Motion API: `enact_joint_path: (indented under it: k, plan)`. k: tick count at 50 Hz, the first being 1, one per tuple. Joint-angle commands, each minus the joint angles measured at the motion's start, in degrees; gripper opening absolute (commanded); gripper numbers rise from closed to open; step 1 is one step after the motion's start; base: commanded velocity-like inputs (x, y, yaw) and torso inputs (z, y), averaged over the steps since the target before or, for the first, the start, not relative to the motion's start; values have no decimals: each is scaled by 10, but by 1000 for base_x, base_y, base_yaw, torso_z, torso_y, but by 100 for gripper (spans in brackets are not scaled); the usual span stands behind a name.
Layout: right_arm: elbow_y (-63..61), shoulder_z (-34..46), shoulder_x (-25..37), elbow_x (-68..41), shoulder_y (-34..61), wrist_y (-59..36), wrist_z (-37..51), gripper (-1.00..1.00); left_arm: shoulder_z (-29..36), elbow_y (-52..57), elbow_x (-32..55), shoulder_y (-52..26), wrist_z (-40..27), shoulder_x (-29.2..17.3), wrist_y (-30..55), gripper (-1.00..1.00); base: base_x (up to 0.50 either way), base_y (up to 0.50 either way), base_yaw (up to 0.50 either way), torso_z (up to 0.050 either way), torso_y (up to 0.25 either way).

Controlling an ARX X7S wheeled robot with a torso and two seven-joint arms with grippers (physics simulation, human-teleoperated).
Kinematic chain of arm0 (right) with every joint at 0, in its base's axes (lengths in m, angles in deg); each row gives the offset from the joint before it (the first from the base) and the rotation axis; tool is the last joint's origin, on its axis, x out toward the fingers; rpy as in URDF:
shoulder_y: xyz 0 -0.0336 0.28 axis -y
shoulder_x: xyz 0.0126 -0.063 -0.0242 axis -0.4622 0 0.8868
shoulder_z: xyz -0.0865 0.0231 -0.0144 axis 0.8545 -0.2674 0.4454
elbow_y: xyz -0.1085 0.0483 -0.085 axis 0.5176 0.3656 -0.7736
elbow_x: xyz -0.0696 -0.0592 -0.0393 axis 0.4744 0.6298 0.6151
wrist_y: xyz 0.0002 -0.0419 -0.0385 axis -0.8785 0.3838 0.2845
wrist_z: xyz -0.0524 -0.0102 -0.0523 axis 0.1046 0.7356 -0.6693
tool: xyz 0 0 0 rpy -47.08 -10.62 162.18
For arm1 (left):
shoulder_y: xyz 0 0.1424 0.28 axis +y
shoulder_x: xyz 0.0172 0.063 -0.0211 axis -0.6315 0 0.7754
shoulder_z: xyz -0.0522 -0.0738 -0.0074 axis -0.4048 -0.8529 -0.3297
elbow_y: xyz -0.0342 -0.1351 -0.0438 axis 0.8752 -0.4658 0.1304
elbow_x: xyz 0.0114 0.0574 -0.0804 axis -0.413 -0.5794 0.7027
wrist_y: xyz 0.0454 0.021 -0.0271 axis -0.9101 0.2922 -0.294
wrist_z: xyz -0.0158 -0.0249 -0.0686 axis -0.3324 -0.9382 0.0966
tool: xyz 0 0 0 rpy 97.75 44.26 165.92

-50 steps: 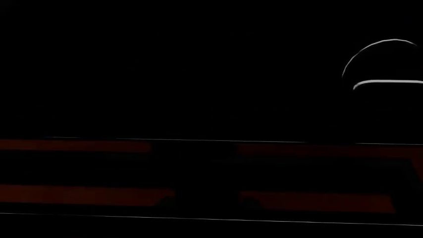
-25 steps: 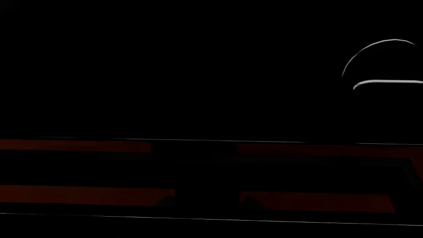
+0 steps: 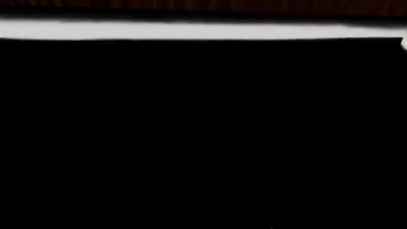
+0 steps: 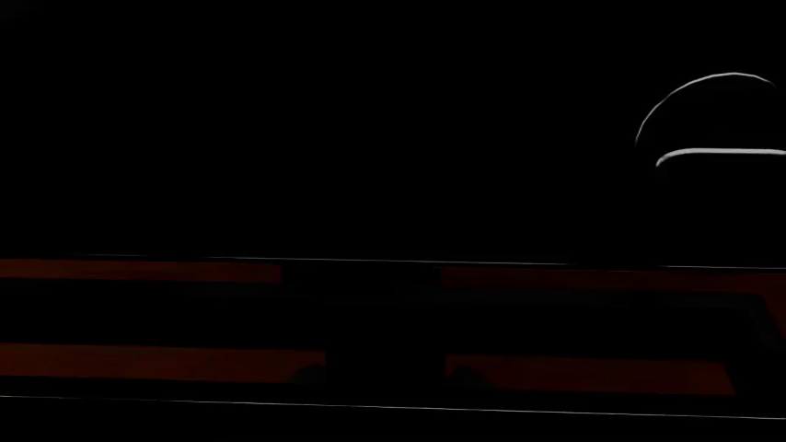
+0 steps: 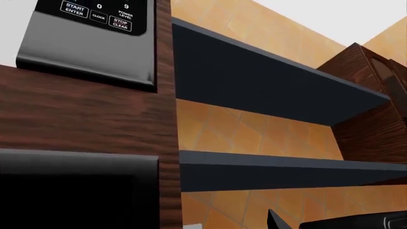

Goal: Pick the butter stick from the counter and place it in the microwave.

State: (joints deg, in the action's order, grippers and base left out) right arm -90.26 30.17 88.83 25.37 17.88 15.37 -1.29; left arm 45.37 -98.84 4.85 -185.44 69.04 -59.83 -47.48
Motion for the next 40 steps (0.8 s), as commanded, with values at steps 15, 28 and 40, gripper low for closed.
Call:
enact_joint_path:
  k: [15, 28, 40]
  plan:
    - [-4, -19, -16, 8, -3, 0, -19, 100, 90, -3, 94, -4, 36, 13, -213, 100, 0, 0, 0, 0, 0]
    - [-5, -19, -16, 10, -3, 0, -18, 100, 98, 9, 89, -4, 40, 13, -294, 100, 0, 0, 0, 0, 0]
    - [-5, -23, -16, 7, -3, 1, -20, 100, 72, 47, 64, -4, 51, 13, -304, 100, 0, 0, 0, 0, 0]
